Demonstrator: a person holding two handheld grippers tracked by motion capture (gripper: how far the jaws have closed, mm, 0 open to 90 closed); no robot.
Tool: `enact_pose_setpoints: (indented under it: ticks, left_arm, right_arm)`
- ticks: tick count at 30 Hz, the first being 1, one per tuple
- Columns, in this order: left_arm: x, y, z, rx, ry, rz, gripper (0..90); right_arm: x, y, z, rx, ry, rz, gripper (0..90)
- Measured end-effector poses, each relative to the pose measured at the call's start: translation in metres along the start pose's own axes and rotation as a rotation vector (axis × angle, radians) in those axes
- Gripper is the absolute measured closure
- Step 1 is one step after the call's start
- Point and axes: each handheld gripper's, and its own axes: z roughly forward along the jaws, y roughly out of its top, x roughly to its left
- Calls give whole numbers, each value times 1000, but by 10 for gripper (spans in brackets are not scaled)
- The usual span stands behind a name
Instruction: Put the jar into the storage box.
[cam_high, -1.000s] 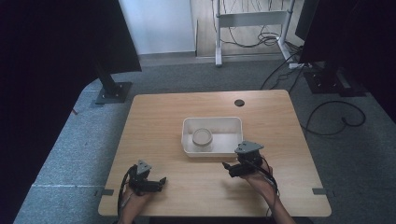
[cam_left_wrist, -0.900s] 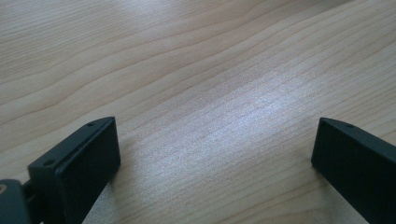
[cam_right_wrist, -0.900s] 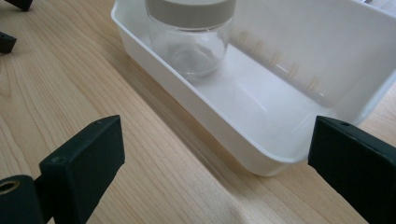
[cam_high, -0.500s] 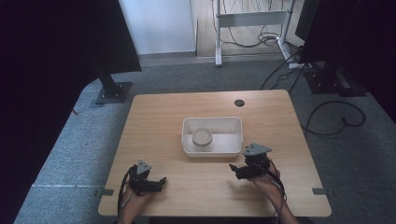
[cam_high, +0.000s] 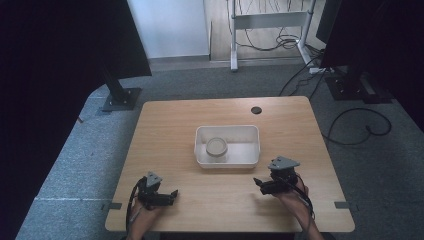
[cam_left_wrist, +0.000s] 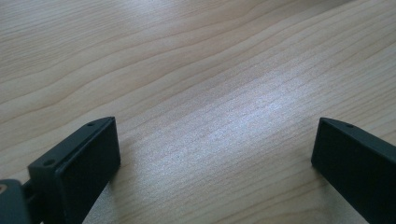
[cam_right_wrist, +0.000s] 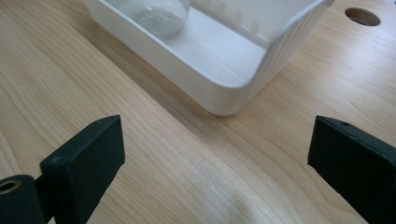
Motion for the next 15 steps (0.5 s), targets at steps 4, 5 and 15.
enact_pose_setpoints:
  ticks: [4,5,15]
  left_arm:
    - [0,0,0,0,0,0,9]
    - [0,0,0,0,0,0,9]
    - [0,0,0,0,1,0,9]
  right_arm:
    - [-3,-4,-4,6,-20,2,35]
    - [-4,-5,-4,7,-24,2,35]
    - [-10,-20,-9,27,-52,20,35]
